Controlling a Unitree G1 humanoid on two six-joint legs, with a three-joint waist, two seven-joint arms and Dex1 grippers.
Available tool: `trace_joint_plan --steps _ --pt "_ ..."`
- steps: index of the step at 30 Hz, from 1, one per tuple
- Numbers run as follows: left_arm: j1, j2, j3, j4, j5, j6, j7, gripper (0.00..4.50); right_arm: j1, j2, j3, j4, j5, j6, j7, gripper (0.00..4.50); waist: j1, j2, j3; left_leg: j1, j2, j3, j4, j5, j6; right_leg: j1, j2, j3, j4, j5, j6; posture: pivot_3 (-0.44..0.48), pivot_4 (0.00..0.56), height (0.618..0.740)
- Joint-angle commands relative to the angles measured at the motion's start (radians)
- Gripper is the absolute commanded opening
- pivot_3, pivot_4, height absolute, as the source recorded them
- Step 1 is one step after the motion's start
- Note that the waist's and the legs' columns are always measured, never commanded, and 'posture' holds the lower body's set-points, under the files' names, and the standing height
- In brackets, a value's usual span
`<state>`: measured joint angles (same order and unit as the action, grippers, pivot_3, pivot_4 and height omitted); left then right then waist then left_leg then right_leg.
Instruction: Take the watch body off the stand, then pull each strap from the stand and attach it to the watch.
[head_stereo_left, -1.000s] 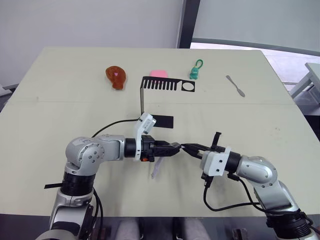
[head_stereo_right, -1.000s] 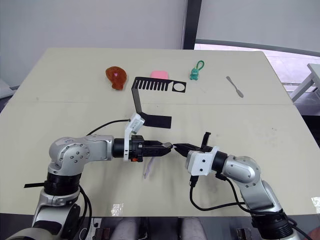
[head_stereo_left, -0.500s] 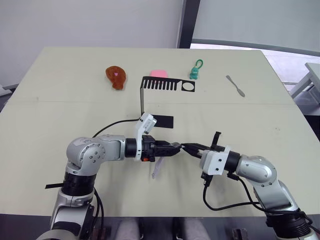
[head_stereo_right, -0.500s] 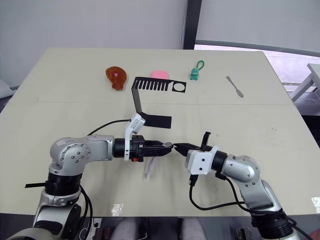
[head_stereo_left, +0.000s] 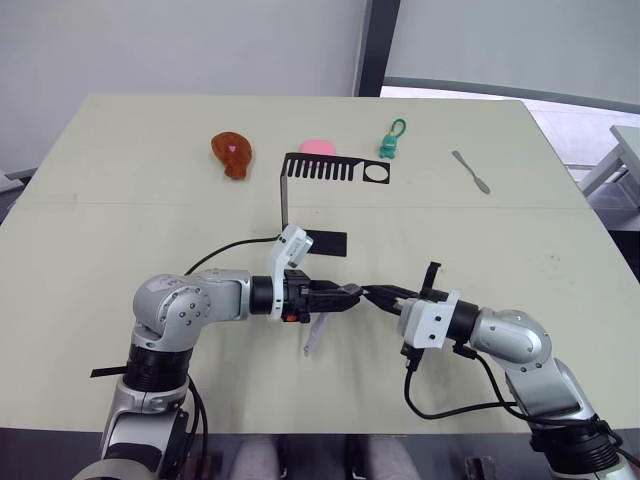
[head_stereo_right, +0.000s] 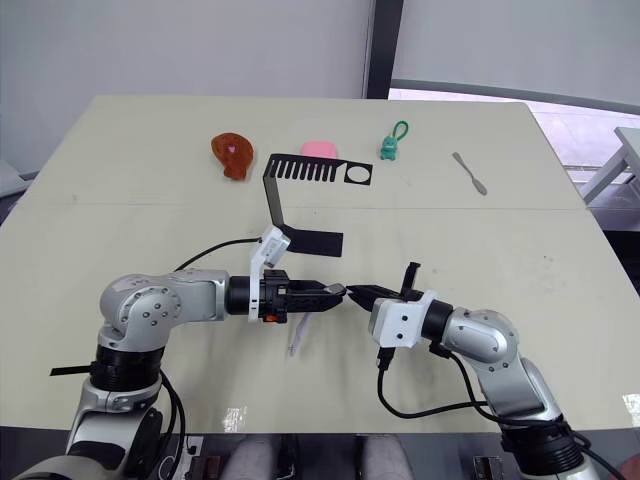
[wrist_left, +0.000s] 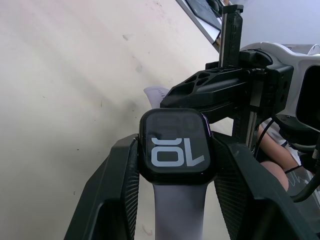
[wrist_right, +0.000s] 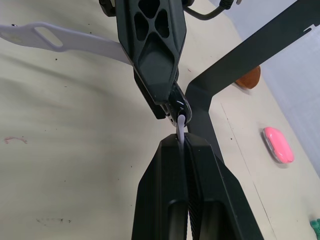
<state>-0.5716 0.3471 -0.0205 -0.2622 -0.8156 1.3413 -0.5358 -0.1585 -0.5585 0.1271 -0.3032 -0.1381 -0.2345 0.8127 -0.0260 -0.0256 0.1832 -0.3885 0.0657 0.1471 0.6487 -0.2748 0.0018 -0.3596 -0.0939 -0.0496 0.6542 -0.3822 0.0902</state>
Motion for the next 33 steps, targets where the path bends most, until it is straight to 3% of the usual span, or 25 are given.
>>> trace_joint_plan --steps 1,33 --pt "-0.012 -0.031 -0.055 -0.031 -0.015 -0.006 -0.015 1.61 -0.031 0.023 0.037 -0.057 0.031 -0.02 -0.016 0.0 0.0 0.0 0.0 0.0 0.0 0.0 0.0 0.0 0.0 0.0 0.0 0.0 0.0 0.0 0.0 0.0 0.15 0.74" --pt "-0.007 -0.019 -0.077 -0.026 0.032 -0.046 -0.012 1.61 -0.017 -0.003 0.031 -0.086 0.05 0.003 -0.001 0.0 0.0 0.0 0.0 0.0 0.0 0.0 0.0 0.0 0.0 0.0 0.0 0.0 0.0 0.0 0.0 0.0 0.15 0.74"
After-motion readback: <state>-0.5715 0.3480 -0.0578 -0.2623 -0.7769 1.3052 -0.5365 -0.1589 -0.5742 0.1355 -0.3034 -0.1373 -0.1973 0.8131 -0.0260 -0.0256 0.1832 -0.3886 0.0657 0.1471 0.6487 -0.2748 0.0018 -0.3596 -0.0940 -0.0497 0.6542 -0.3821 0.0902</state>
